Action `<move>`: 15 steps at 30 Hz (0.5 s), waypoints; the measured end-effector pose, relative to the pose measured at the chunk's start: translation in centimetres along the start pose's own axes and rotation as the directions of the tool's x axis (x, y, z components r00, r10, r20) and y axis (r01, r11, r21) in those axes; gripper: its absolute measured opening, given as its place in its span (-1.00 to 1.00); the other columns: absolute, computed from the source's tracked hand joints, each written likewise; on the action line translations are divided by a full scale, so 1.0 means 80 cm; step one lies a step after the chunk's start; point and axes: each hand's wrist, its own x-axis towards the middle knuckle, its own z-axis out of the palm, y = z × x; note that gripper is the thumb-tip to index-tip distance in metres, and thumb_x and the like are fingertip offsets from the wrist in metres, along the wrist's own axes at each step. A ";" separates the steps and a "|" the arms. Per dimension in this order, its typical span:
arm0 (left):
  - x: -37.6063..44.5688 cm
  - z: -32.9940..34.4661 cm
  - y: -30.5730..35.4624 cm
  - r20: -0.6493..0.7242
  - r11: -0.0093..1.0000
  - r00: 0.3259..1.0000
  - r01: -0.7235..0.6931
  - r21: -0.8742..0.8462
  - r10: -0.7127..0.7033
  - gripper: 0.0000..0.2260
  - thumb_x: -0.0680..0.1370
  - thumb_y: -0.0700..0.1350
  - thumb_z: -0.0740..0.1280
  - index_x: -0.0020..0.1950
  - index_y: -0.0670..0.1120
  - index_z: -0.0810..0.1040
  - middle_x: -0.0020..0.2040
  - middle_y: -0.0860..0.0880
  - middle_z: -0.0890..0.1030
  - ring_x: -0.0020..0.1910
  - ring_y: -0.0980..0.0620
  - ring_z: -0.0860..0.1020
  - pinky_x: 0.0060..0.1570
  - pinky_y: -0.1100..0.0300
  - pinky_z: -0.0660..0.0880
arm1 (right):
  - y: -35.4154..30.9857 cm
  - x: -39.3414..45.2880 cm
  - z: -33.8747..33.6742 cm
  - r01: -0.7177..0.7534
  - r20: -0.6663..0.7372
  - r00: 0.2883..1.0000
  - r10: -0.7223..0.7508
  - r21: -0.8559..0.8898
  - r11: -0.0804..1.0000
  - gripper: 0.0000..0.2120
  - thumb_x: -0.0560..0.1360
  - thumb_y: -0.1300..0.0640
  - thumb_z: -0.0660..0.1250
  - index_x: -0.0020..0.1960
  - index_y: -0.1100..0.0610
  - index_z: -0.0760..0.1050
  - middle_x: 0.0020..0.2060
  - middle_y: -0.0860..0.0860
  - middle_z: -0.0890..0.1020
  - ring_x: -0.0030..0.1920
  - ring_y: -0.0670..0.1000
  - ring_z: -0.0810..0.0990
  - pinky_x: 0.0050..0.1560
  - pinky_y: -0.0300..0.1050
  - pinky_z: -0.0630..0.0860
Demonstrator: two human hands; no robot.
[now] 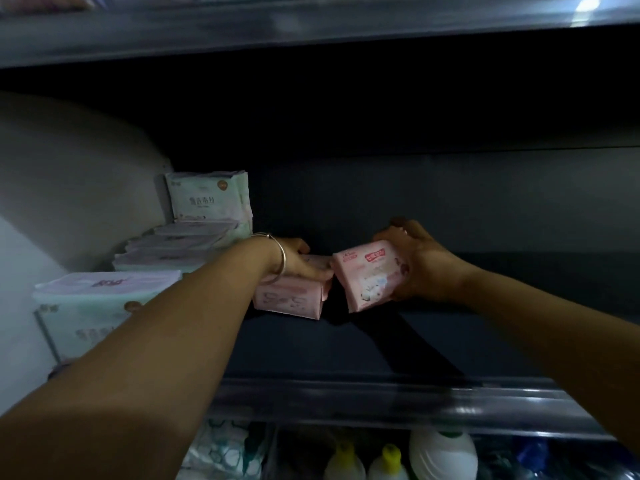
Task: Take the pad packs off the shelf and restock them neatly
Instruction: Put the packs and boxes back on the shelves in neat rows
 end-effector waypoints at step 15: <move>-0.008 -0.006 0.051 -0.084 0.837 0.959 -0.279 -0.471 0.272 -0.56 0.45 -0.09 0.44 0.29 -0.07 0.44 0.17 0.01 0.56 0.14 0.04 0.52 0.17 0.17 0.44 | -0.013 0.004 -0.013 -0.015 -0.250 0.965 0.084 0.268 0.963 -0.20 0.27 0.22 0.56 0.38 0.03 0.22 0.28 -0.01 0.24 0.12 -0.10 0.33 0.11 -0.27 0.40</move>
